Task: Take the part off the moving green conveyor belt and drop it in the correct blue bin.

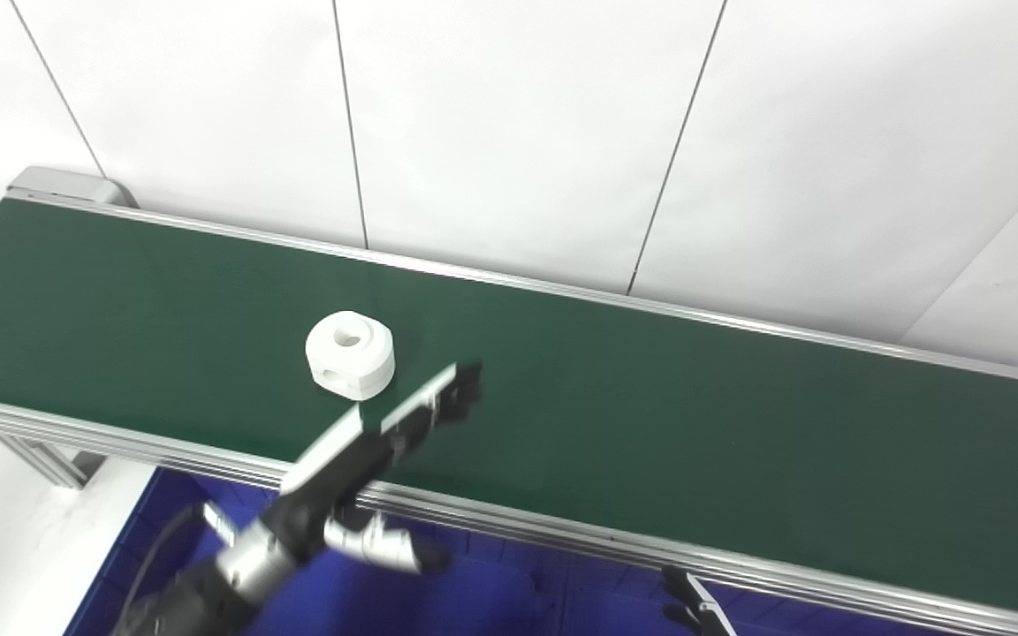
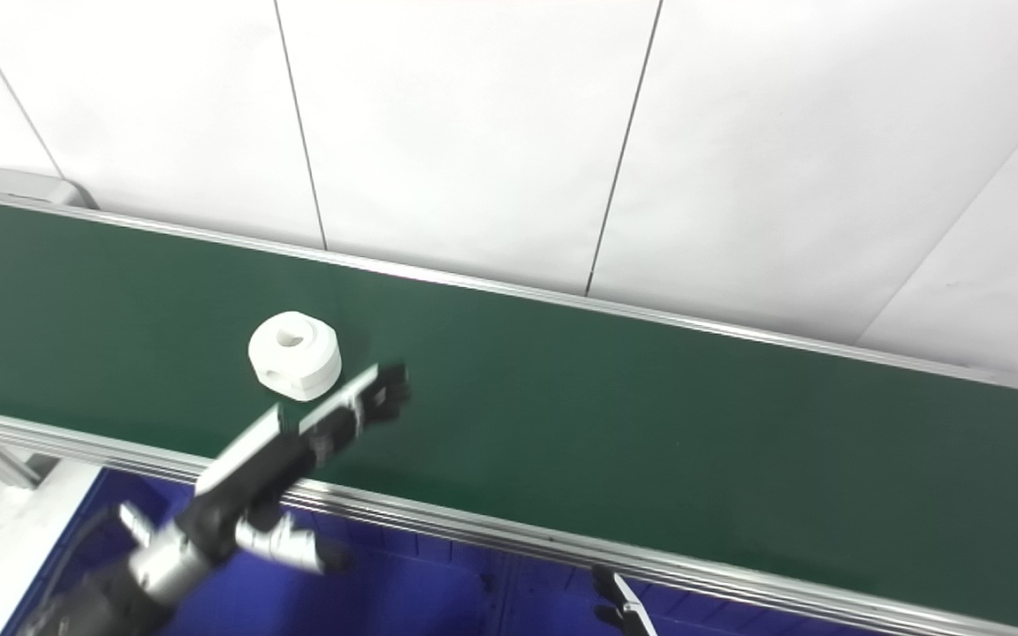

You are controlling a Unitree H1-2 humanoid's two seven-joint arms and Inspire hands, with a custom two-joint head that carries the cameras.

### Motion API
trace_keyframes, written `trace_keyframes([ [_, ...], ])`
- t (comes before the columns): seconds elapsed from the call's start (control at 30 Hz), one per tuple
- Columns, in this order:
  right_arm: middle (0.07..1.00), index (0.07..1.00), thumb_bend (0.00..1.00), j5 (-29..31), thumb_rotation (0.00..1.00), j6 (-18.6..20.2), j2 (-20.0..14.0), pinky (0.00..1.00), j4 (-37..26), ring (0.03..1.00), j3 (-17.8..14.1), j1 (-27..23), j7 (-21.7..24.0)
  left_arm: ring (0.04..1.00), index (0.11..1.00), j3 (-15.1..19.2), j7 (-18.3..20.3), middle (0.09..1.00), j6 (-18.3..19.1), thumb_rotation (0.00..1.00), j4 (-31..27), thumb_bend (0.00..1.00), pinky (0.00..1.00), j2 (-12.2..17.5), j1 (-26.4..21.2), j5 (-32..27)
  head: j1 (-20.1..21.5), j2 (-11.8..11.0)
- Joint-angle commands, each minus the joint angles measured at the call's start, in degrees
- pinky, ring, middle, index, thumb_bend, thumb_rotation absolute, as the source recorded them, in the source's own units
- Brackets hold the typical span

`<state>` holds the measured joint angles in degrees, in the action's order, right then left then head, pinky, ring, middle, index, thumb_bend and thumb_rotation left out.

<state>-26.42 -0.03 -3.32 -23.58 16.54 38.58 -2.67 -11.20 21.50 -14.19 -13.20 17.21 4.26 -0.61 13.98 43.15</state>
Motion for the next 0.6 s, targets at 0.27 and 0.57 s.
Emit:
trace_keyframes([
  [0.27, 0.904, 0.909, 0.68, 1.1, 0.43, -3.5, 0.0, 0.78, -0.3, 0.870, 0.3, -1.0, -0.5, 0.937, 0.994, 2.1, -2.9, 0.979, -6.6, 0.34, 11.7, 0.67, 0.85, 1.3, -11.9, 9.4, -1.4, 0.0],
  [0.57, 0.907, 0.907, 0.67, 1.7, 0.43, -4.0, -0.1, 0.79, 0.6, 0.873, 0.6, -1.6, -0.6, 0.957, 0.999, 1.6, -5.4, 0.998, -9.1, 0.21, 22.1, 0.70, 0.89, 3.9, -20.2, 20.1, -1.6, -0.4],
])
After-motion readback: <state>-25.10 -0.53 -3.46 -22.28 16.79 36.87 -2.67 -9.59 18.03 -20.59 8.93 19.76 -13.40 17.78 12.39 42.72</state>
